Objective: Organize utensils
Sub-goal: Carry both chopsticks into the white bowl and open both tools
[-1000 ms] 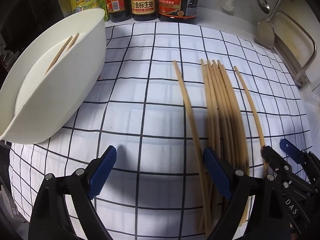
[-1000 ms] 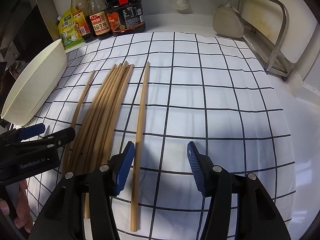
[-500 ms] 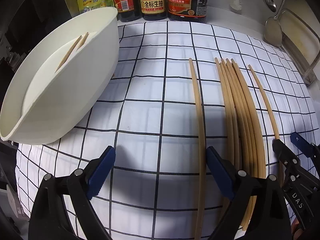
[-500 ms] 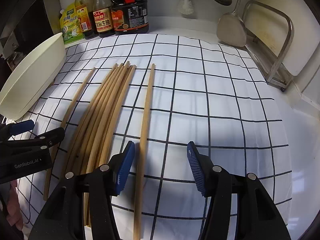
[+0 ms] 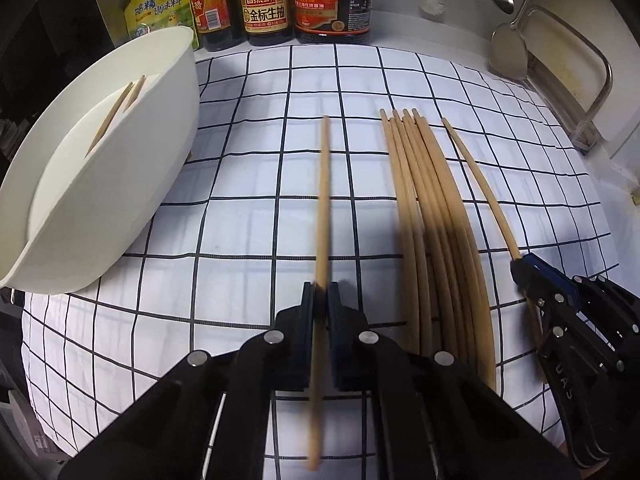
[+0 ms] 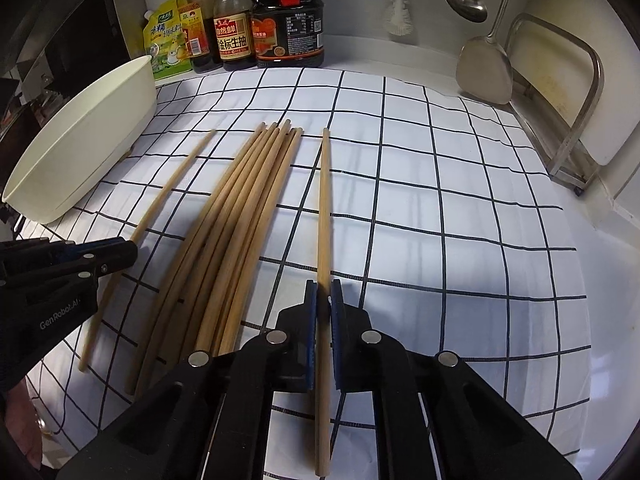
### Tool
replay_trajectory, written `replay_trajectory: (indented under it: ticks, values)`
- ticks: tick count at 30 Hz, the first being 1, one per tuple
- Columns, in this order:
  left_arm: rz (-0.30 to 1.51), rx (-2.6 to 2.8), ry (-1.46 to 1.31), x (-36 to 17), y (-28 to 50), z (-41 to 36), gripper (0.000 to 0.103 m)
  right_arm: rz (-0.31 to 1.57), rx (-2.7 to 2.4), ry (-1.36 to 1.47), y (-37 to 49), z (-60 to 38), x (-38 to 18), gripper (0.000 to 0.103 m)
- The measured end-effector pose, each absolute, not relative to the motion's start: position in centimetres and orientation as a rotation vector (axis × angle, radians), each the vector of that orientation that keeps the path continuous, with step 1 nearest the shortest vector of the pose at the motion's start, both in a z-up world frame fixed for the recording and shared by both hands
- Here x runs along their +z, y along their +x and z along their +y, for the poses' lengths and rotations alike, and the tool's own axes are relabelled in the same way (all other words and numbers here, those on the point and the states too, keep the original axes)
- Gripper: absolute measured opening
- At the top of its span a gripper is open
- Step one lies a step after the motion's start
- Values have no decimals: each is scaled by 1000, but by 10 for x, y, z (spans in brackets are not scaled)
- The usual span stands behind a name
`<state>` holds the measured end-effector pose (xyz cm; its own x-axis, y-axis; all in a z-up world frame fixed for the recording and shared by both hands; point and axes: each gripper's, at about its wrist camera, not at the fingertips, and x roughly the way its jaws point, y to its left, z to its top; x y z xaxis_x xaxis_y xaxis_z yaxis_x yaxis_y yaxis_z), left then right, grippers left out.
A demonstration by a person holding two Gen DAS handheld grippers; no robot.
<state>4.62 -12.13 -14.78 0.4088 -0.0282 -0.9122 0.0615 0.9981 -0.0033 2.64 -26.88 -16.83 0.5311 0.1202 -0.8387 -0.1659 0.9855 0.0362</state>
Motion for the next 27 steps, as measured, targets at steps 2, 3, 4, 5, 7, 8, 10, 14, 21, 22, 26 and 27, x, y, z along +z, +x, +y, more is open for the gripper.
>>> replay_trajectory:
  ticks: [2, 3, 4, 5, 7, 8, 10, 14, 21, 22, 26, 27]
  values:
    - [1150, -62, 29, -148, 47, -121, 7, 1001, 174, -30, 26, -271, -168, 7]
    - [1151, -64, 25, -148, 47, -120, 7, 1004, 177, -16, 26, -272, -168, 6]
    - [1152, -67, 22, -147, 46, -118, 7, 1008, 180, 0, 26, -274, -167, 6]
    - [1151, -72, 16, -146, 45, -116, 7, 1010, 180, 12, 25, -275, -166, 6]
    - [1143, -80, 7, -141, 43, -113, 7, 1003, 181, 31, 22, -276, -161, 6]
    - [1137, -84, 4, -138, 42, -112, 7, 1000, 182, 38, 22, -276, -158, 6]
    - [1121, -92, -5, -129, 42, -107, 7, 992, 183, 47, 20, -275, -148, 6]
    - [1084, -115, -26, -106, 40, -95, 7, 966, 192, 47, 16, -267, -123, 6]
    - [1017, -141, -15, -56, 40, -47, 7, 927, 253, 62, 25, -223, -81, 6]
    - [1008, -133, -16, -50, 41, -37, 7, 921, 260, 67, 29, -215, -76, 7]
    - [968, -78, -25, -30, 52, 13, 7, 891, 308, 90, 47, -175, -56, 6]
    - [957, -58, -30, -26, 55, 28, 7, 883, 321, 89, 52, -162, -52, 7]
